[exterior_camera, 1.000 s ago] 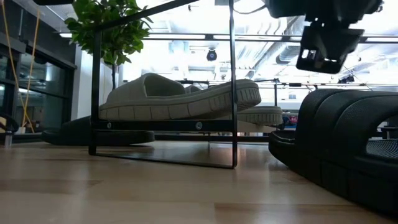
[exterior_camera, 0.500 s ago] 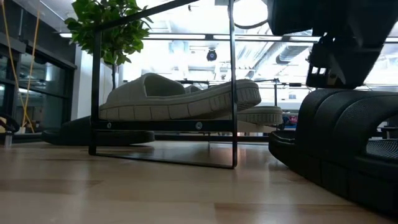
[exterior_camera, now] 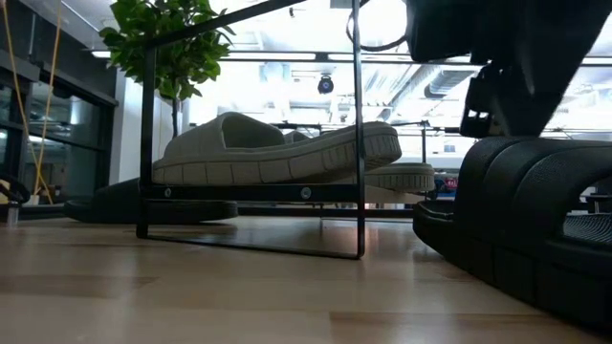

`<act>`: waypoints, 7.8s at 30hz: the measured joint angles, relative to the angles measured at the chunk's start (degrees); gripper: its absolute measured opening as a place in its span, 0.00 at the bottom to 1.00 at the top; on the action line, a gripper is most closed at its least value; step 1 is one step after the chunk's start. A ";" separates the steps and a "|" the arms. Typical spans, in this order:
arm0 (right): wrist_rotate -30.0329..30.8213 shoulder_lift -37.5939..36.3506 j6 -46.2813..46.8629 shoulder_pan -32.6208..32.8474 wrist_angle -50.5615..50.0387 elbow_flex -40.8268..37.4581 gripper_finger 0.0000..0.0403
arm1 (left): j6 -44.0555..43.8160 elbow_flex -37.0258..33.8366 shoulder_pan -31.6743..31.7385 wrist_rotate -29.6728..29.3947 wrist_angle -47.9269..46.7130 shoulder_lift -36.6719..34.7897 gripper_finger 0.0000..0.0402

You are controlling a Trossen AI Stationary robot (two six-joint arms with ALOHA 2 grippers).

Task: Pick and place slides into the shelf
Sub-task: Put the bottom black slide on the shelf

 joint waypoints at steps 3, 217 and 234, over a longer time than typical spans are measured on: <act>0.03 0.00 -0.68 -0.66 -0.19 0.00 0.36 | -0.04 0.02 -0.02 0.00 -0.72 0.00 0.45; -1.66 0.07 -55.57 -15.34 -49.31 48.78 0.00 | 19.67 17.77 48.50 47.43 26.96 22.62 0.45; -1.62 0.07 -55.79 -15.47 -48.96 48.78 0.00 | 19.56 17.75 48.50 48.26 28.99 22.62 0.41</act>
